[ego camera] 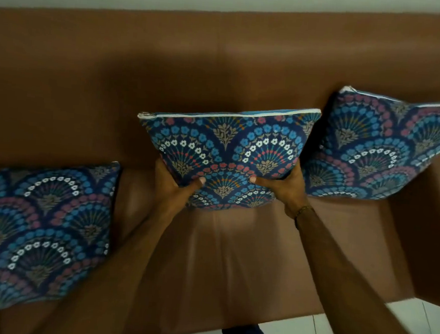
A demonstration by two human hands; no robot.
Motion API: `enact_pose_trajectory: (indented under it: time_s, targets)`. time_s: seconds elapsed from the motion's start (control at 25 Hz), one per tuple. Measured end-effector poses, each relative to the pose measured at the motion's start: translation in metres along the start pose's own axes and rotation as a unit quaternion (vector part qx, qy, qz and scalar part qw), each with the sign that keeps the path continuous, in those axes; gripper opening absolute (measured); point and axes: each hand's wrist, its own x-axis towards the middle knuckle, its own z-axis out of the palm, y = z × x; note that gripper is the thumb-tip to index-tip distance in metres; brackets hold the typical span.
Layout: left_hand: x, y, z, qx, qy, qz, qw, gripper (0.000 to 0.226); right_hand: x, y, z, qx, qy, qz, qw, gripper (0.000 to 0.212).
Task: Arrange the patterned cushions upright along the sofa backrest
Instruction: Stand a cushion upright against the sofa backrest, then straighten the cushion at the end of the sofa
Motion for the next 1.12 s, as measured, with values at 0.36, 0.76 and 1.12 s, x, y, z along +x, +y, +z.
enact_pose_trajectory:
  time_s: [0.36,0.76,1.12]
  targets:
    - [-0.018,-0.042,-0.065,0.289,-0.003,-0.013,0.957,0.108,-0.049,0.044,0.085,-0.061,-0.011,0.117,0.991,0.116]
    - [0.012,-0.147,-0.343,0.312,0.133,-0.164,0.926,0.110,-0.120,0.042,0.405,-0.064,-0.244,0.227,0.941,0.087]
    - [0.029,-0.143,-0.377,0.023,0.130,-0.196,0.972,0.137,-0.140,0.014,0.418,0.023,-0.179,0.148,0.972,0.042]
